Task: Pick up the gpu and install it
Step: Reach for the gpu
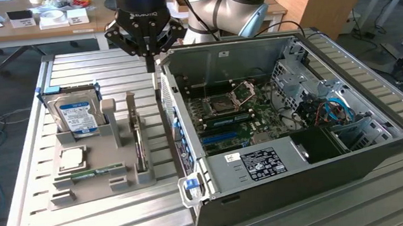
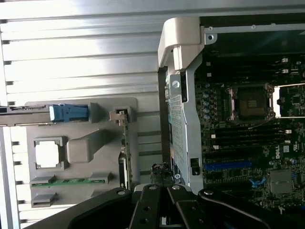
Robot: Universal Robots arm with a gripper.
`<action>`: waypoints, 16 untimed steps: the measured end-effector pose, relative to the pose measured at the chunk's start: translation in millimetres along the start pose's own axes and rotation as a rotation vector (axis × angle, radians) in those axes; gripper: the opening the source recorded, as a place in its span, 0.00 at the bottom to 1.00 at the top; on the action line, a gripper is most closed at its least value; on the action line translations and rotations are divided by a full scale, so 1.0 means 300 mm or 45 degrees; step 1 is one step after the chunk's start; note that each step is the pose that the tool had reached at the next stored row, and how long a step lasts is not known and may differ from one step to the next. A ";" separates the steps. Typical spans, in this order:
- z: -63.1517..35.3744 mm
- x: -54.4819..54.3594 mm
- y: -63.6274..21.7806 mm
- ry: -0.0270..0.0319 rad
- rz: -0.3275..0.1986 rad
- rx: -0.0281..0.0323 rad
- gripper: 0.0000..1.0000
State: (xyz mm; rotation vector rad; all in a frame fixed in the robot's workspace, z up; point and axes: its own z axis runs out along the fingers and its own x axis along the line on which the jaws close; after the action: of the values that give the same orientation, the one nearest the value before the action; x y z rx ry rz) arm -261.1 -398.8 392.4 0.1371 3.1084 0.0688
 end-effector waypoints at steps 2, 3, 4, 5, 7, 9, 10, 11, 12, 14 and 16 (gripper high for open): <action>0.000 0.000 0.000 0.0000 0.000 0.0000 0.11; 0.000 0.000 0.000 0.0000 0.000 0.0000 0.11; 0.000 0.000 0.000 0.0000 0.000 0.0000 0.11; 0.000 0.000 0.000 0.0000 0.000 0.0001 0.11; 0.000 0.000 0.000 0.0000 0.000 0.0001 0.11; 0.000 0.006 0.000 0.0001 0.001 0.0001 0.11; 0.000 0.011 -0.001 0.0001 0.000 0.0001 0.11; 0.000 0.015 -0.001 0.0000 0.000 0.0000 0.11; 0.000 0.019 -0.002 0.0000 0.000 0.0000 0.11; -0.001 0.027 -0.002 0.0000 0.000 0.0000 0.11; -0.001 0.035 -0.003 0.0000 0.000 0.0000 0.11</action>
State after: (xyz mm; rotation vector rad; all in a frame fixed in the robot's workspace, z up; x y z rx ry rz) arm -271.7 -398.8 392.3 0.1372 3.1084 0.0688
